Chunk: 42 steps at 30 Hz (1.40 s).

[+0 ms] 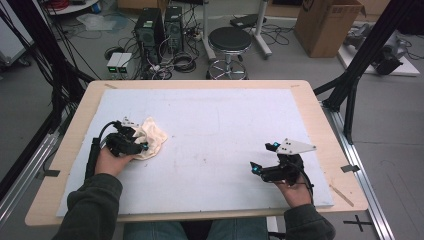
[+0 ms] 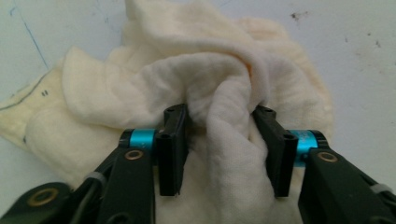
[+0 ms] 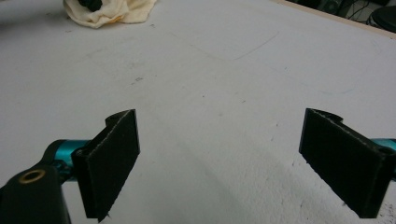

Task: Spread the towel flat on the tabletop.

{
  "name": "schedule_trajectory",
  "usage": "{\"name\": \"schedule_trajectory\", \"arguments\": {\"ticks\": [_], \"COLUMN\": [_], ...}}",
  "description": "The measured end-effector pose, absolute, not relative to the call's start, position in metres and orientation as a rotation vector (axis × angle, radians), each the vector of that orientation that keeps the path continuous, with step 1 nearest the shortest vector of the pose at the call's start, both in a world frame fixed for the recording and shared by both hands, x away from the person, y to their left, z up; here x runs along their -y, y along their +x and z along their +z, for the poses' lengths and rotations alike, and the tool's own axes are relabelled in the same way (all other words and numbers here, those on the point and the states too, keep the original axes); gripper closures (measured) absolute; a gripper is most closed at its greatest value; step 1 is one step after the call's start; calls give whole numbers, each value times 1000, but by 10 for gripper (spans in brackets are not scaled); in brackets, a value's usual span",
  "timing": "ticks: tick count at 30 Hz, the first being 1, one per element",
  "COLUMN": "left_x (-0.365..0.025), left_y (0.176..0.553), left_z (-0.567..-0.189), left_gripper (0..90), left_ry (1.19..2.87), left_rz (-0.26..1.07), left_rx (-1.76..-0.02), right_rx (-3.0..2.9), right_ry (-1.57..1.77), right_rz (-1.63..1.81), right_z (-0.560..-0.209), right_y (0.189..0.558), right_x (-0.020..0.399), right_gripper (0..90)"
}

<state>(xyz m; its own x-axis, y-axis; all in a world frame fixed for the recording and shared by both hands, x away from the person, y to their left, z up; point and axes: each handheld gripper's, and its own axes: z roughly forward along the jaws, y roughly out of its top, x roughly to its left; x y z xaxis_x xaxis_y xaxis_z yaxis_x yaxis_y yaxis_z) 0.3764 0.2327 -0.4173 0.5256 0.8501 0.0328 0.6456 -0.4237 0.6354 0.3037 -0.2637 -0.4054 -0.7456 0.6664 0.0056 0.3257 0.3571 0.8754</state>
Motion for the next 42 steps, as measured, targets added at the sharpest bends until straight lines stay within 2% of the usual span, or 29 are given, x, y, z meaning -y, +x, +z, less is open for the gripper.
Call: {"name": "schedule_trajectory", "arguments": {"ticks": [6,13,42], "left_x": [-235,-234,-244], "left_y": [376,376,365], "left_z": [-422,-422,-415], "left_gripper": [679,740,797], "left_ry": [2196,2199,2048], "left_rz": [482,491,491], "left_rx": [-1216,-1207,-1206], "right_rx": [-2273,-2290,-2298], "right_ry": [861,862,875], "right_rz": [1342,1331,1335], "right_z": [-406,-407,-408], "right_y": [304,304,307], "right_x": [263,261,261], "right_gripper": [116,116,116]}}
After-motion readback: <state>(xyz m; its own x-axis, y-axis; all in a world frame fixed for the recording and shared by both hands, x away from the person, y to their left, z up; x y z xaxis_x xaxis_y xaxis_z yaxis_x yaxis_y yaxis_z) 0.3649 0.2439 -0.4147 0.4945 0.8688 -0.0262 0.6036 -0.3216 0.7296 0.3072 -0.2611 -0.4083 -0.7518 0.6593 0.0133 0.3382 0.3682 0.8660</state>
